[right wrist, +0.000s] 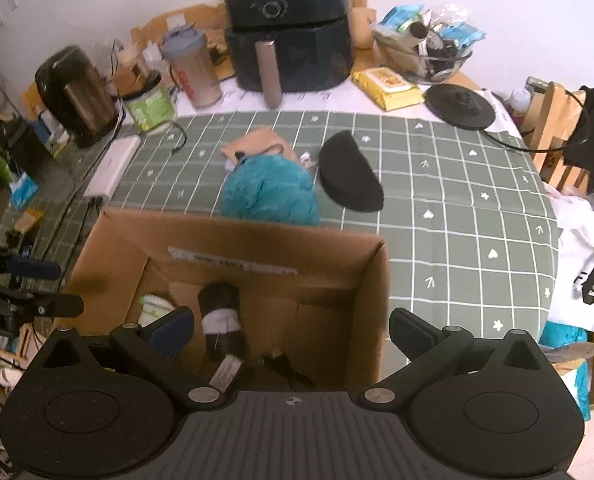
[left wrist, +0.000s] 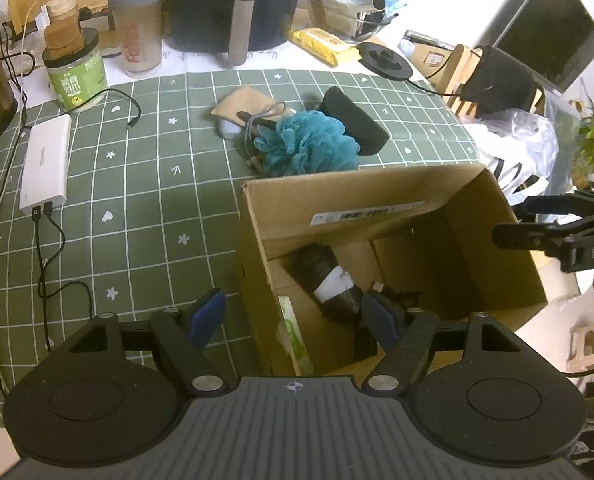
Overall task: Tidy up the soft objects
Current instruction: 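Grasp the black foam half-disc with the right gripper while the left tool approaches the teal loofah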
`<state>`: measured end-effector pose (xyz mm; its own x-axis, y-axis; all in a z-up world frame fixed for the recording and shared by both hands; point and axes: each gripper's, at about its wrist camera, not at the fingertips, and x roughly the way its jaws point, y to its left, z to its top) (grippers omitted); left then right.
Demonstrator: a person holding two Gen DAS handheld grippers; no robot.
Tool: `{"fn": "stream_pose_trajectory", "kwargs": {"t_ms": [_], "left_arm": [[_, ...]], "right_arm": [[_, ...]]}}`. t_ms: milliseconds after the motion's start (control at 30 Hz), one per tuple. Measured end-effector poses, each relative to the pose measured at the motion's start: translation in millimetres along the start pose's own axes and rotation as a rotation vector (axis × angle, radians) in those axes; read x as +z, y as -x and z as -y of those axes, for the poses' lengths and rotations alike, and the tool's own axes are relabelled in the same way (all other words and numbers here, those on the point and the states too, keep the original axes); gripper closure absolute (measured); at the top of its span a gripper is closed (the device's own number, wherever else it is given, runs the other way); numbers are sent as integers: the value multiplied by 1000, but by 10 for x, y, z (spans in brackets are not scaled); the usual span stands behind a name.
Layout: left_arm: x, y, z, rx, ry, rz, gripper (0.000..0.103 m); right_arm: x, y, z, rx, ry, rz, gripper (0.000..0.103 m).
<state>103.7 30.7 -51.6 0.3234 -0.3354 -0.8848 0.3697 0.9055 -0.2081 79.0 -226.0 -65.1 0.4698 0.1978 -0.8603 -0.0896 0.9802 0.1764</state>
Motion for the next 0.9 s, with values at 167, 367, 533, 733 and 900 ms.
{"fn": "stream_pose_trajectory", "kwargs": {"t_ms": [167,367,533,733,900], "left_arm": [[51,-23,17,-7,-8,14,28],[122,-34,36,-18,3,40,28],[191,-57,45,-22,26,63,28],[334,-81,78,-19,41,85,28],[462,-83,89,-9,55,111,28]], "right_arm": [[50,9,157,-23,-18,13,0],[200,-29,410,-38,-17,29,0],[422,-35,693,-68,-2,58,0],[675,-142,983,-75,33,63,0],[924,-266,1175,-97,88,59,0]]}}
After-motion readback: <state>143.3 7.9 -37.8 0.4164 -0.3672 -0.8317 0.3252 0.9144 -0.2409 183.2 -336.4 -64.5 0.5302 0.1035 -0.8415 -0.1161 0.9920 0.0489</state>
